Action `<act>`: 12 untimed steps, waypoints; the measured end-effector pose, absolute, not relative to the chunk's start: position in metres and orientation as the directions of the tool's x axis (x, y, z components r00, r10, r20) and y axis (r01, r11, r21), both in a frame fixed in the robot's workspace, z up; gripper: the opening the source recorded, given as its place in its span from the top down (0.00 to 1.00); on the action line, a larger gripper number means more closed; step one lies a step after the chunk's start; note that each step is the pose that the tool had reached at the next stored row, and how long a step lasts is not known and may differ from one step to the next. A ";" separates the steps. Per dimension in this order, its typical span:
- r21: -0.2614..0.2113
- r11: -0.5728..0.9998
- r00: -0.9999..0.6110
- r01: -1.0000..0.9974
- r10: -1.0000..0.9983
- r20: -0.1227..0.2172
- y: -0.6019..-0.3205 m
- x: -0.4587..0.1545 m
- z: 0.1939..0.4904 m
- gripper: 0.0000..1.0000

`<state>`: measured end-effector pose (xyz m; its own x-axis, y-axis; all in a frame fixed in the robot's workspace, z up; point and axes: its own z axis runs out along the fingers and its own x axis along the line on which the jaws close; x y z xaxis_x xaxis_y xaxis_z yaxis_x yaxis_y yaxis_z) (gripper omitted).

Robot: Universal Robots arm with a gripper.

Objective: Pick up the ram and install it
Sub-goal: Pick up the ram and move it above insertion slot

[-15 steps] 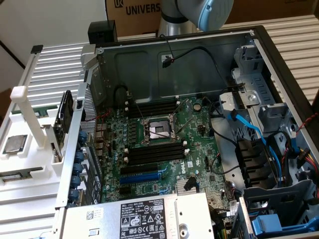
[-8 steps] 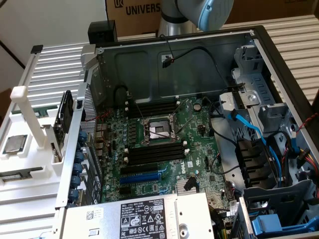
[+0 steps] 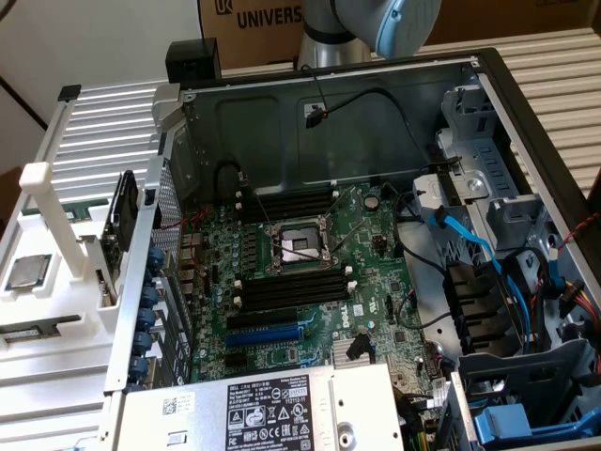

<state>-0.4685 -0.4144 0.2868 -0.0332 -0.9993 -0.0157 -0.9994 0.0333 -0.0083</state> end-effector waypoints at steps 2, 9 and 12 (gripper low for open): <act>-0.006 0.033 -0.033 -0.999 -0.999 -0.026 -0.416 -0.467 0.283 0.90; 0.017 0.032 -0.032 -0.999 -0.999 -0.025 -0.417 -0.455 0.273 0.90; 0.017 0.030 -0.031 -0.999 -0.999 -0.025 -0.417 -0.453 0.268 0.90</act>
